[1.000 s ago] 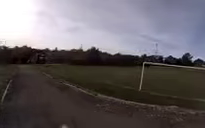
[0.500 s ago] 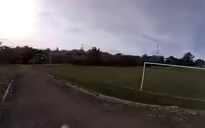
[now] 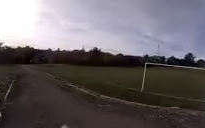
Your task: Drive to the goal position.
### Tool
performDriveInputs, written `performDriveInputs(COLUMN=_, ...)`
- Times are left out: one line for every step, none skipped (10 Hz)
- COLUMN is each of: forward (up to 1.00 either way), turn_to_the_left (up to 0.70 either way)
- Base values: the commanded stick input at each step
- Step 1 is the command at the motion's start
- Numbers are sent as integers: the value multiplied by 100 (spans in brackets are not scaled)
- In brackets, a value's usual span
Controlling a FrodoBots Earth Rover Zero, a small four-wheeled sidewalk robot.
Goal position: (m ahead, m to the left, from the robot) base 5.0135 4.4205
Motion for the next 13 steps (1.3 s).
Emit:
performDriveInputs(forward=0, turn_to_the_left=70)
performDriveInputs(forward=0, turn_to_the_left=70)
performDriveInputs(forward=0, turn_to_the_left=70)
performDriveInputs(forward=0, turn_to_the_left=42)
performDriveInputs(forward=0, turn_to_the_left=0)
performDriveInputs(forward=0, turn_to_the_left=0)
performDriveInputs(forward=0, turn_to_the_left=0)
performDriveInputs(forward=0, turn_to_the_left=0)
performDriveInputs(forward=0, turn_to_the_left=0)
performDriveInputs(forward=30, turn_to_the_left=0)
performDriveInputs(forward=69, turn_to_the_left=0)
performDriveInputs(forward=63, turn_to_the_left=0)
performDriveInputs(forward=59, turn_to_the_left=0)
